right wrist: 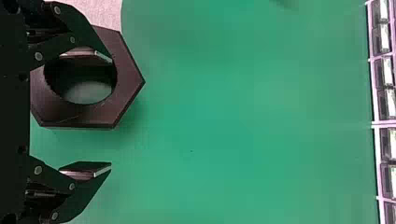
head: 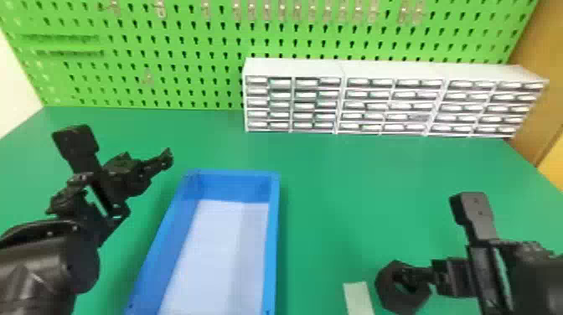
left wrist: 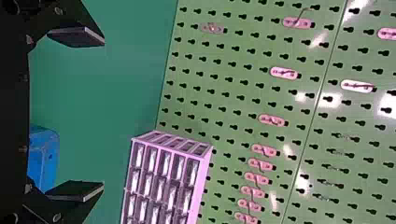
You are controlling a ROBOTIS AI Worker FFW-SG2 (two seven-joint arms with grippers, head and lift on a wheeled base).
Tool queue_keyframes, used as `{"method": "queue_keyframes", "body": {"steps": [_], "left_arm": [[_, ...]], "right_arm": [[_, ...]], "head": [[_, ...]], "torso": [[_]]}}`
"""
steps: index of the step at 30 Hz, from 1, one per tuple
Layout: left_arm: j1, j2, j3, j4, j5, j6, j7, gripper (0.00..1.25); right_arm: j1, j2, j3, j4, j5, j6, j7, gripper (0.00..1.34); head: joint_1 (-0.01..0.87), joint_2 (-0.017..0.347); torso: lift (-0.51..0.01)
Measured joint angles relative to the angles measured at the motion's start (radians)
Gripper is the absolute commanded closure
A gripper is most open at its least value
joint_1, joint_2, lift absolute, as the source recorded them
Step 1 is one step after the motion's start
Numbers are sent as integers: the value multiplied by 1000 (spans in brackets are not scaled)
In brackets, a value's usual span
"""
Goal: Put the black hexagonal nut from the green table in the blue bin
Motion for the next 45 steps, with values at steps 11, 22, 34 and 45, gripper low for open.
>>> {"method": "queue_keyframes", "body": {"steps": [11, 22, 34, 45], "left_arm": [[4, 0, 1, 0, 0, 0, 0, 186], [3, 0, 0, 0, 0, 0, 0, 186], [2, 0, 0, 0, 0, 0, 0, 186], [3, 0, -1, 0, 0, 0, 0, 186]], "right_arm": [[15, -5, -8, -2, 6, 0, 0, 467], [20, -7, -16, -3, 11, 0, 0, 467], [19, -5, -16, -3, 17, 0, 0, 467], [28, 9, -23, -1, 29, 0, 0, 467]], "head": [[666, 32], [666, 32], [666, 32], [666, 32]], "torso": [[-100], [-100], [-100], [-100]]}}
